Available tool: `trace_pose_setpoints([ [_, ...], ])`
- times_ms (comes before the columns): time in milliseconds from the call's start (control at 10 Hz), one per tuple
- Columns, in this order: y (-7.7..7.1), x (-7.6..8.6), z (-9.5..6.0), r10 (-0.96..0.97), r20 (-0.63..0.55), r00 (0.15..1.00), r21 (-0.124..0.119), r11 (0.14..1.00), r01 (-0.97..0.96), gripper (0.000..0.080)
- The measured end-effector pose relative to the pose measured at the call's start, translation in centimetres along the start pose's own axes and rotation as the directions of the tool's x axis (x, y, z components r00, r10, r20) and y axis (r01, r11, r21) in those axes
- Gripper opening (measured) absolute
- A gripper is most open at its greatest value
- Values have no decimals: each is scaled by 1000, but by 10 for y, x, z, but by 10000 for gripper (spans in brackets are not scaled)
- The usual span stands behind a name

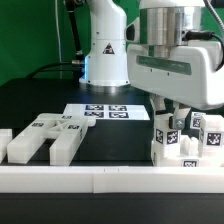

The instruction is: Assemble chair

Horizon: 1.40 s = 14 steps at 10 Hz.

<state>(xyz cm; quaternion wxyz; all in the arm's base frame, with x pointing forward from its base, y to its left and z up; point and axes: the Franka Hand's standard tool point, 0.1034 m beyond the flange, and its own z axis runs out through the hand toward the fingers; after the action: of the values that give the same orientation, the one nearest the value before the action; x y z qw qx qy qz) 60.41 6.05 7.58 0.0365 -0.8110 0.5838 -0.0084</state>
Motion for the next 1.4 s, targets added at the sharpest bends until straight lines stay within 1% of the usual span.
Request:
trace_pose_setpoints([
  [100,0,-1,0,7,0,1000,0,1000,-7,291],
  [200,0,-1,0,1,0,1000,0,1000,-1,397],
  [300,0,-1,0,-7,0,1000,-1,1000,7,534],
  [400,0,-1,0,-58,1,998,-2,998,58,613],
  [500,0,-1,0,-77,1,997,-2,997,77,613],
  [600,0,0,0,-157,1,988,-3,988,157,642],
  [800,0,0,0,-350,1,937,-2,937,350,648],
  [1100,0,1,0,-567,-1,824,-2,824,567,649],
  [1200,0,2,0,-639,-1,769,-2,769,639,649],
  [1400,0,3,0,-729,-1,684,-3,684,729,649],
])
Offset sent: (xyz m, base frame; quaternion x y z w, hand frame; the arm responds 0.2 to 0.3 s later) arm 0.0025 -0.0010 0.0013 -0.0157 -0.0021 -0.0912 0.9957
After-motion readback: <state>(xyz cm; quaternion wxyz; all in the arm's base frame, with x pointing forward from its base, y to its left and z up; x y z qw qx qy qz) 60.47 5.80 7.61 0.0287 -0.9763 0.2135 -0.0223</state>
